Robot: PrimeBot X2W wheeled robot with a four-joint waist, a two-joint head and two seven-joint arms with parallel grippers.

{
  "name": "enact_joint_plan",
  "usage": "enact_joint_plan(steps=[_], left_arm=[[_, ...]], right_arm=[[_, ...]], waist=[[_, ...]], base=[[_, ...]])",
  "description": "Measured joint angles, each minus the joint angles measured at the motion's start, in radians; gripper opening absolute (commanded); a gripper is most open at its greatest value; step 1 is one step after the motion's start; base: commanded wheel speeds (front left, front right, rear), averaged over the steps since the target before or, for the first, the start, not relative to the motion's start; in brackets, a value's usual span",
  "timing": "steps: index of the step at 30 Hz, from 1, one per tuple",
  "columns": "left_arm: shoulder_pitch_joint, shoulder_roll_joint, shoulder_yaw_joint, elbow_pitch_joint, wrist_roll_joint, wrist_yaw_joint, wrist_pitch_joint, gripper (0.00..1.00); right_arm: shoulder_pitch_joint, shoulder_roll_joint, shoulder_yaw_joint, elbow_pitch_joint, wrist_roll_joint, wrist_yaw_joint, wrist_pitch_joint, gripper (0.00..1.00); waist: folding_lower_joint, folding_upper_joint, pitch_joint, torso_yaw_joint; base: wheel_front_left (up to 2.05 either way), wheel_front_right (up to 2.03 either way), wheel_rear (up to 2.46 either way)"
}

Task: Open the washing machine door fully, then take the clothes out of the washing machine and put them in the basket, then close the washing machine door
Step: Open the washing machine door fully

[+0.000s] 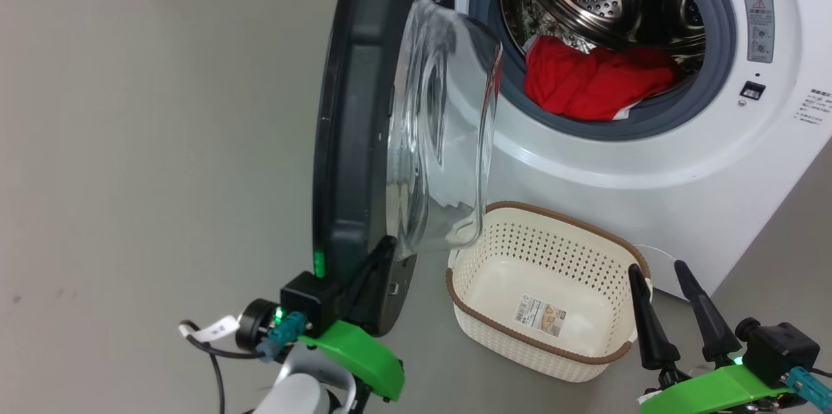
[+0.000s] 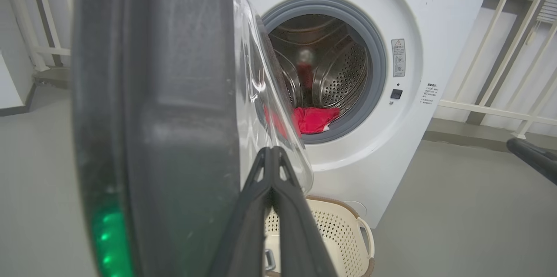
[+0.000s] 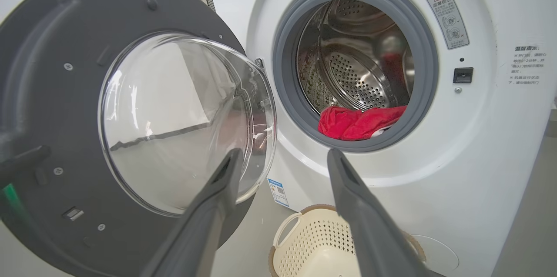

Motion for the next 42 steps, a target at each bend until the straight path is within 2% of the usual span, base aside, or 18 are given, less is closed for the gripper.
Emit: enact_joint_plan(steps=[9, 23, 35, 42], left_arm=[[0.001, 0.036, 0.064, -0.016, -0.007, 0.034, -0.005, 0.0], [-0.001, 0.076, 0.172, -0.016, -0.01, 0.051, -0.009, 0.0], [-0.008, 0.078, 0.284, 0.012, 0.039, 0.051, -0.009, 0.0], [-0.043, 0.087, 0.341, 0.064, 0.055, 0.032, -0.009, 0.0]], right_arm=[[0.0, 0.0, 0.016, 0.003, 0.0, 0.0, 0.0, 1.0], [-0.003, 0.0, 0.017, 0.008, -0.03, 0.0, 0.0, 1.0], [-0.028, 0.0, 0.029, 0.017, -0.049, 0.0, 0.0, 1.0], [-0.047, -0.002, 0.041, 0.017, -0.073, 0.0, 0.0, 1.0]], waist=[[0.0, 0.0, 0.015, 0.015], [0.0, 0.0, 0.056, 0.024], [0.0, 0.0, 0.089, 0.028], [0.0001, 0.0, 0.102, 0.027]], base=[[0.0, 0.0, 0.0], [0.0, 0.0, 0.0], [0.0, 0.0, 0.0], [0.0, 0.0, 0.0]])
